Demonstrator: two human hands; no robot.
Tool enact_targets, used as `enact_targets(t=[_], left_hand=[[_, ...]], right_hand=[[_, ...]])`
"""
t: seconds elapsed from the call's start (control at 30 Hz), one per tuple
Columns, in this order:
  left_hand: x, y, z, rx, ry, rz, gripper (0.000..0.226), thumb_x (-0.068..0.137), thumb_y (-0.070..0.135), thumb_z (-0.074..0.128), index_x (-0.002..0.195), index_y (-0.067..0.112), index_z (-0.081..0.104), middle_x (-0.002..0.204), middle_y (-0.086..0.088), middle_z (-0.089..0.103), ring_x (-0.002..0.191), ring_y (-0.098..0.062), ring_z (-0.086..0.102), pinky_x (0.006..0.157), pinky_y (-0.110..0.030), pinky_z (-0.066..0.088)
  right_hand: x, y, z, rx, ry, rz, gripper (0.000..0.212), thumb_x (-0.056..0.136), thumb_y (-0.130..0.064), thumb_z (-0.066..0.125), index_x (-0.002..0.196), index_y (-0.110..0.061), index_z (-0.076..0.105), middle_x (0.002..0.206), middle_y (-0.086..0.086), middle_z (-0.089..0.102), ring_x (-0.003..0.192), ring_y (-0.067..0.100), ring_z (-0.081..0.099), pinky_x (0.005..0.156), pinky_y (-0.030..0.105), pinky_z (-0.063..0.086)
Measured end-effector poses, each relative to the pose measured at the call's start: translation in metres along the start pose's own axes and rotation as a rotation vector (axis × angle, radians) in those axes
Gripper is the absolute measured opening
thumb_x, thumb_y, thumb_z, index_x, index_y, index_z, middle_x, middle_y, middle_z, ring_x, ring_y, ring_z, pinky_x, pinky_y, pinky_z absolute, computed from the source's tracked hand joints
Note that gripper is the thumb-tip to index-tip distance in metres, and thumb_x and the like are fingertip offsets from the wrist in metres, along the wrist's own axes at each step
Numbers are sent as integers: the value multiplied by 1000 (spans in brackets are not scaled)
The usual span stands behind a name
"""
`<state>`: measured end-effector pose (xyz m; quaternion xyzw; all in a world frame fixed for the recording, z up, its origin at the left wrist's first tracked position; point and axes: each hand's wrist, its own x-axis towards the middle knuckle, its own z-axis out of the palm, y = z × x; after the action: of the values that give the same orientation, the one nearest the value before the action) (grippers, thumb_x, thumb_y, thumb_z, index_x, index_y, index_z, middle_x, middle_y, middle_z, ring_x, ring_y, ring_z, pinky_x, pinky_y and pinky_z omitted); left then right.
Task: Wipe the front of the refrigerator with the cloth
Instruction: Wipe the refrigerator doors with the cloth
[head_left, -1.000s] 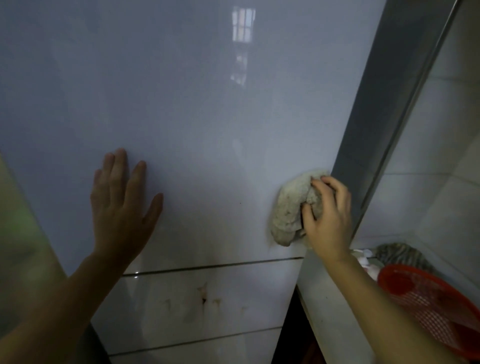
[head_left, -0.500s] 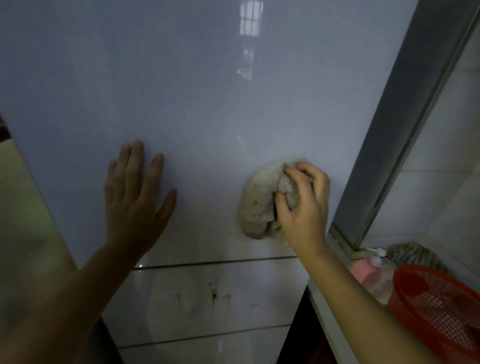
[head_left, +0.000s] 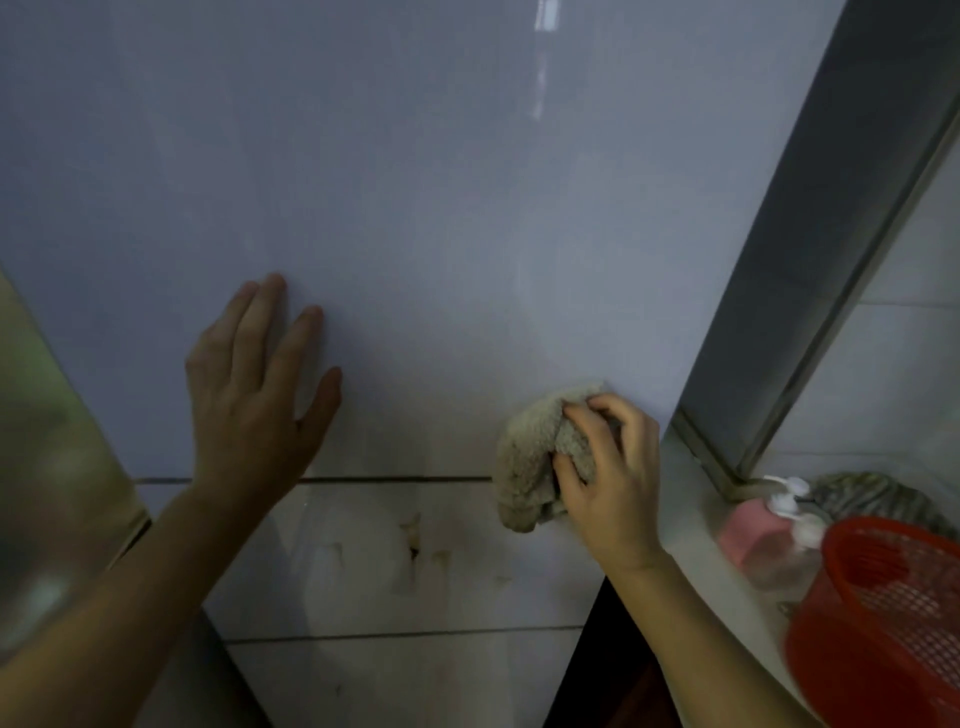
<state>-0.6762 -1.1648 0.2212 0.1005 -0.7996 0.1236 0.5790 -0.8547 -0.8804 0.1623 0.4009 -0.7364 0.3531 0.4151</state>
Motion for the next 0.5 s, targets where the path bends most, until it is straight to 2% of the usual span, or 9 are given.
enact_targets(t=[0.2, 0.33, 0.5], left_hand=[[-47, 1, 17, -7, -35, 51, 53, 102, 33, 57, 148, 6, 48, 162, -23, 32, 151, -41, 32, 118, -54, 27], [-63, -5, 30, -14, 28, 89, 51, 103, 31, 56, 145, 3, 51, 161, -25, 35, 149, -42, 33, 121, -55, 25], [-84, -13, 44, -11, 105, 104, 50, 103, 30, 55, 144, 2, 53, 159, -24, 38, 148, -42, 36, 120, -59, 30]], right_hand=[[-8, 4, 9, 36, 88, -14, 41, 87, -13, 70, 127, -14, 66, 131, 5, 50, 121, 22, 48, 102, 40, 48], [10, -14, 20, 68, 208, -52, 44, 87, -8, 71, 130, -13, 66, 131, 6, 53, 122, 23, 50, 101, 43, 49], [11, -37, 48, 53, 271, -152, 47, 88, -9, 70, 133, -16, 65, 134, 4, 56, 125, 23, 51, 104, 36, 43]])
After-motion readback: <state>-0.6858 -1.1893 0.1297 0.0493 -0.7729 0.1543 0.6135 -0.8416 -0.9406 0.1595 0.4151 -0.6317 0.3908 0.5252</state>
